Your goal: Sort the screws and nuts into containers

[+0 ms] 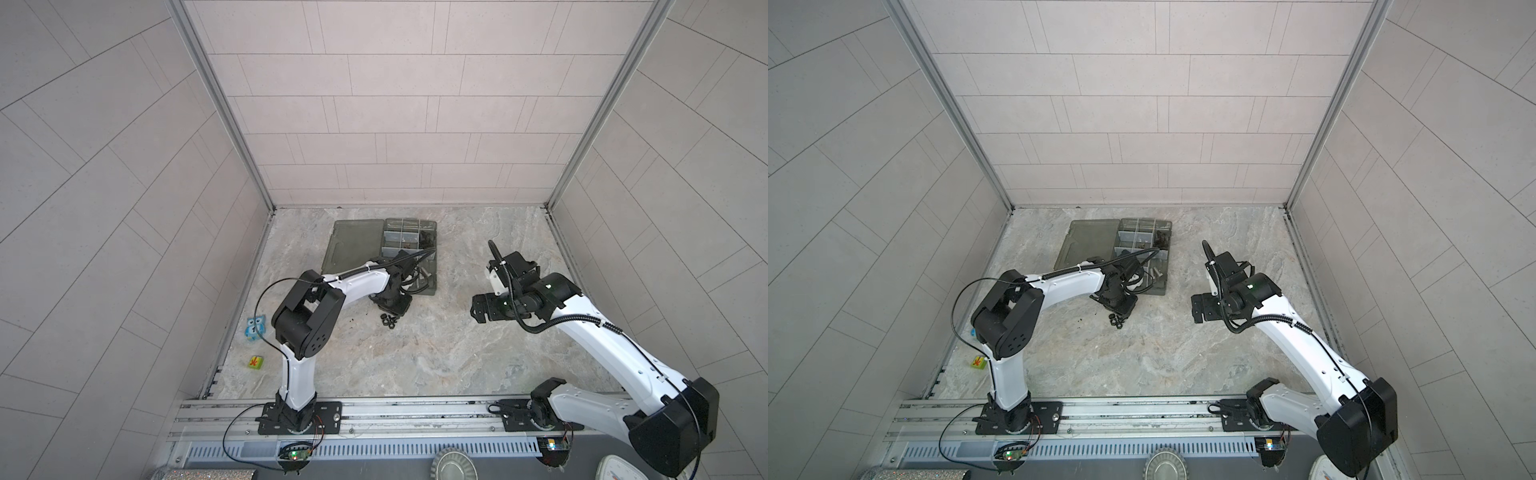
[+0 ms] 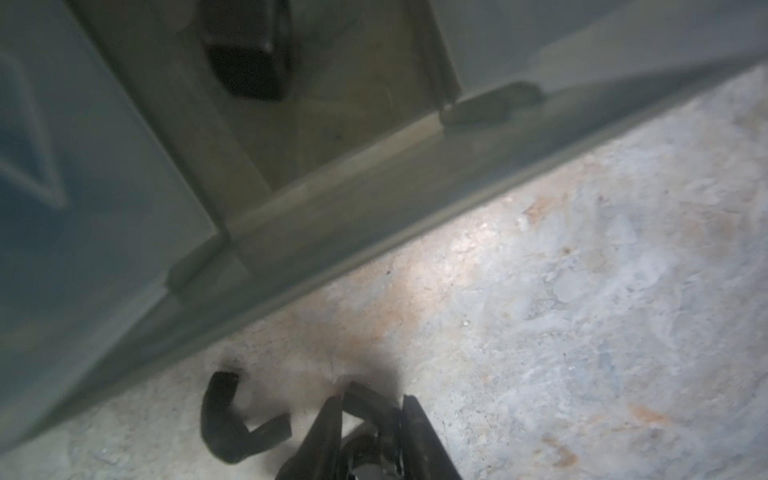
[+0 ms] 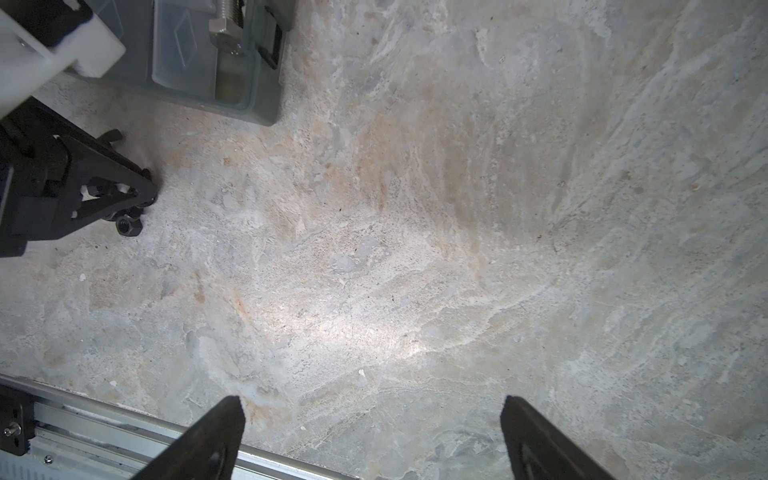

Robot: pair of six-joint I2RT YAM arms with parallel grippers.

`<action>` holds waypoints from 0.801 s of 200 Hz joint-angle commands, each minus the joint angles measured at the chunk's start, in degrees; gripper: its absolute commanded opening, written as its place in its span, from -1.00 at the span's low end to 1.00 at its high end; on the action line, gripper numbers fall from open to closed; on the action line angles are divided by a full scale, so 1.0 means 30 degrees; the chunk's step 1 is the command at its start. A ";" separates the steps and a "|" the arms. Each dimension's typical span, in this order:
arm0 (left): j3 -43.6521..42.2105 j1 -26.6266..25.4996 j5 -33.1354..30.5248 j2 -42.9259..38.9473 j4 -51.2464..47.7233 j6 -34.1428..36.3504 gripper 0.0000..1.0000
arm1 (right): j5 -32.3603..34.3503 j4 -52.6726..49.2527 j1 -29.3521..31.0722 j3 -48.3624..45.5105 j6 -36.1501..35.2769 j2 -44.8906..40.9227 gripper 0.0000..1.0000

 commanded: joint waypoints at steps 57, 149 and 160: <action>0.1091 -0.0095 -0.0062 0.0220 -0.0972 0.0426 -0.71 | 0.0378 -0.0336 0.0010 0.0122 -0.0223 0.0201 0.96; 0.3008 -0.0089 0.0343 -0.0075 -0.2422 0.0765 -0.72 | 0.0377 0.0045 0.0010 0.0157 -0.0422 0.0704 0.96; 0.3113 -0.0063 0.0226 -0.0045 -0.2570 0.0840 -0.72 | 0.0369 0.0108 0.0003 0.0154 -0.0400 0.0732 0.96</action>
